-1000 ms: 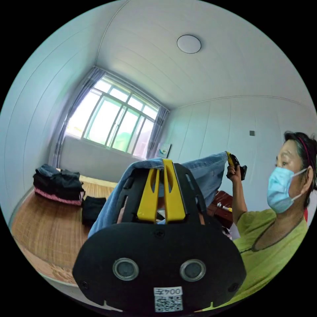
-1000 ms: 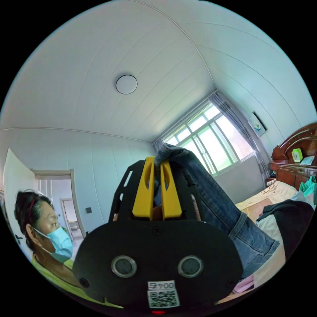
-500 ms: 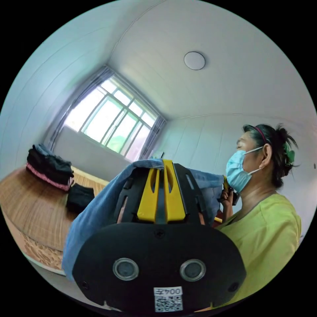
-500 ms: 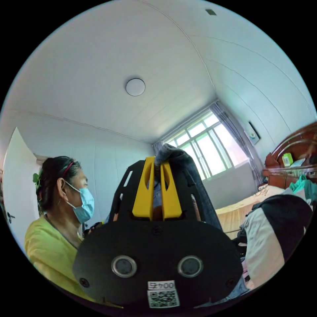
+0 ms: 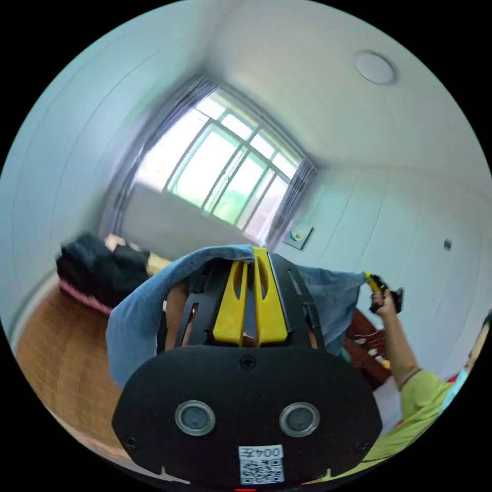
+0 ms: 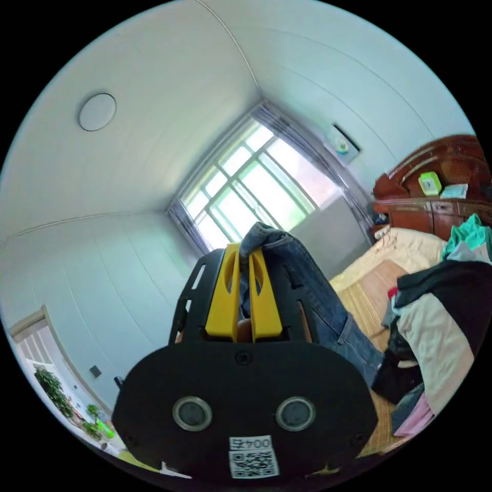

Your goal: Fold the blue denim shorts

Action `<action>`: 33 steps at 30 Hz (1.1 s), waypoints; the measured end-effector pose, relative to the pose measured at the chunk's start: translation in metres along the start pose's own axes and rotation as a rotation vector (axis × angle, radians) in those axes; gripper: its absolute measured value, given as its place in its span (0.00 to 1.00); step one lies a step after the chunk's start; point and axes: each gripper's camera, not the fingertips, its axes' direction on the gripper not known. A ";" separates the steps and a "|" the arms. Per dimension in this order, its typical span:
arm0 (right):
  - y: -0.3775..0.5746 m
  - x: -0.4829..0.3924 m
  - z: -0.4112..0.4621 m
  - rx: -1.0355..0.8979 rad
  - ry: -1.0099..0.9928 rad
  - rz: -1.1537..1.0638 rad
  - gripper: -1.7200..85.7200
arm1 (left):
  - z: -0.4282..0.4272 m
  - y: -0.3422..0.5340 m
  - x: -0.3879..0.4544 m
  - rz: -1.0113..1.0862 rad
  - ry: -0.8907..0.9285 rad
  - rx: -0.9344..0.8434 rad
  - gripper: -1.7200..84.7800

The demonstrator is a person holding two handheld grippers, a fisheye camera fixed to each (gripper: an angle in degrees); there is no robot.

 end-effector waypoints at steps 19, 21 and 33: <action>0.317 0.241 0.118 -0.473 0.107 0.163 0.06 | 0.088 0.267 -0.312 -0.226 -0.215 -0.554 0.07; 0.409 0.314 0.122 -0.645 0.215 0.318 0.06 | 0.093 0.355 -0.374 -0.391 -0.226 -0.701 0.07; 0.504 0.298 0.073 -0.786 0.342 0.231 0.06 | 0.005 0.545 -0.469 -0.689 -0.157 -0.792 0.03</action>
